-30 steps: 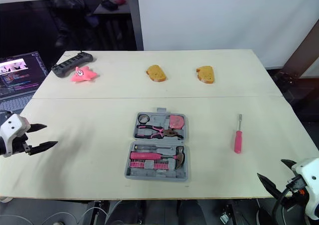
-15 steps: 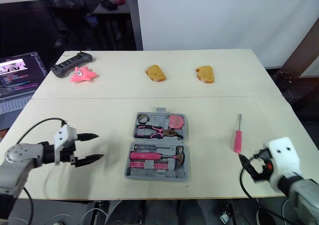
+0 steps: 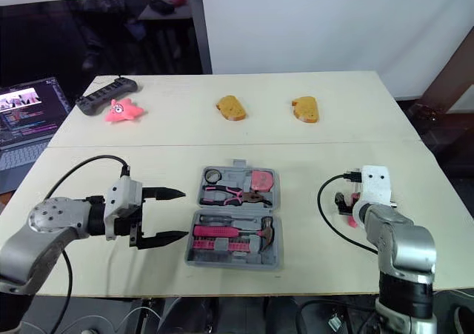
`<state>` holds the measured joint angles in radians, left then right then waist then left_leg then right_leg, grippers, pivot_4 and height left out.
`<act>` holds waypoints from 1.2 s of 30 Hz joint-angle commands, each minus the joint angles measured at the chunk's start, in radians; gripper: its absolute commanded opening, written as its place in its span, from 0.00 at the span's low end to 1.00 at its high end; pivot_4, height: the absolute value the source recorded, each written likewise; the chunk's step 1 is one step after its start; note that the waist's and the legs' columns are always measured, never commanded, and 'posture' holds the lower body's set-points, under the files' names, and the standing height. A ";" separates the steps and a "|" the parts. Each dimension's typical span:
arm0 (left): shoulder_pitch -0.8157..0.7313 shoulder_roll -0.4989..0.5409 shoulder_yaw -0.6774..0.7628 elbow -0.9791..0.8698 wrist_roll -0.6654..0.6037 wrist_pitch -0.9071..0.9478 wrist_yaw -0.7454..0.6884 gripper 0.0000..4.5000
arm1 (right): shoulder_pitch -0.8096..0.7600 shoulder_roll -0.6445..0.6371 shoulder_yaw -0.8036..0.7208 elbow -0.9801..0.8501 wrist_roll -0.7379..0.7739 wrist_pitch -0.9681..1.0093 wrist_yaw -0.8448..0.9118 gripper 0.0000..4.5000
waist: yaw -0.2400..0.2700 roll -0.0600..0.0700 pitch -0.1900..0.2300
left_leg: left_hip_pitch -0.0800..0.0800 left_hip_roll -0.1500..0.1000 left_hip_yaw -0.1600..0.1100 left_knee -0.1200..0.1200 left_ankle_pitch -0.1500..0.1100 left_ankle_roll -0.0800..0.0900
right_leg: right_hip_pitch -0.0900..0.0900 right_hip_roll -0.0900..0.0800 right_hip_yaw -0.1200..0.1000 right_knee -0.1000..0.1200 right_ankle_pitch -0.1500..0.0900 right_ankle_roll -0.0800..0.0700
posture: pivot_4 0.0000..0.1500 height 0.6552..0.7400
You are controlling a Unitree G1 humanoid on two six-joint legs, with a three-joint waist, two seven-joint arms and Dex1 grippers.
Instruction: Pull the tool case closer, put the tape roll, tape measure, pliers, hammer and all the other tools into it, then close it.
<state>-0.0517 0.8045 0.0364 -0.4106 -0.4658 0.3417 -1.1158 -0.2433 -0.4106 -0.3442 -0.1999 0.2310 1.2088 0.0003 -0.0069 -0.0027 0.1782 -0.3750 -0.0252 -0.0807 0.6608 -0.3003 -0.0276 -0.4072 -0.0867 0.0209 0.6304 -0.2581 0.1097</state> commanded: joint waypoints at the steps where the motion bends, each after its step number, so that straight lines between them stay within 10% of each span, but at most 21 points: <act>1: 0.006 0.015 0.026 -0.020 0.003 -0.028 -0.003 1.00 | -0.028 0.012 -0.007 0.068 -0.012 -0.047 0.007 0.88 | -0.008 0.000 0.000 | 0.000 0.000 0.000 0.000 0.000 0.000 | 0.000 0.000 0.000 0.000 0.000 0.000 | 1.00 1.00; 9: 0.036 0.012 0.019 -0.019 0.016 -0.043 0.012 1.00 | -0.020 0.010 -0.006 0.081 -0.001 -0.101 0.047 0.13 | -0.010 0.000 0.000 | 0.000 0.002 -0.001 0.000 0.000 0.000 | 0.000 0.004 0.000 0.001 0.001 0.001 | 1.00 1.00; 17: 0.044 0.006 0.005 0.018 0.049 -0.063 0.016 1.00 | 0.097 -0.010 0.060 -0.298 0.073 0.012 0.135 0.13 | -0.009 0.004 0.002 | 0.000 0.003 -0.001 0.000 0.000 0.000 | -0.001 0.004 0.001 0.001 0.001 0.001 | 1.00 1.00; 24: 0.034 0.008 -0.004 0.045 0.051 -0.077 0.002 1.00 | 0.258 0.213 0.174 -0.661 0.074 0.233 0.015 0.13 | -0.010 0.004 0.002 | 0.001 0.005 -0.004 -0.001 0.000 0.000 | -0.001 0.006 0.000 0.001 0.000 0.001 | 1.00 1.00; 32: 0.001 0.007 -0.024 0.061 0.058 -0.084 -0.010 1.00 | 0.397 0.336 0.284 -0.581 -0.015 0.123 -0.079 0.13 | -0.010 0.004 0.002 | 0.000 0.003 -0.004 -0.001 0.000 0.000 | -0.001 0.004 0.002 0.000 -0.001 -0.002 | 1.00 1.00; 36: -0.009 0.006 -0.026 0.063 0.060 -0.081 -0.011 1.00 | 0.406 0.358 0.279 -0.541 -0.038 0.047 -0.080 0.56 | -0.016 0.003 0.002 | 0.001 0.005 -0.004 -0.001 0.000 0.000 | -0.002 0.006 0.001 0.001 -0.001 -0.002 | 1.00 1.00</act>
<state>-0.0540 0.8051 0.0095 -0.3344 -0.4041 0.2743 -1.1220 0.1588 -0.0546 -0.0595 -0.7468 0.2078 1.2860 -0.0750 -0.0232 0.0005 0.1800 -0.3735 -0.0204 -0.0842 0.6595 -0.3004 -0.0275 -0.4088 -0.0809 0.0223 0.6311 -0.2585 0.1085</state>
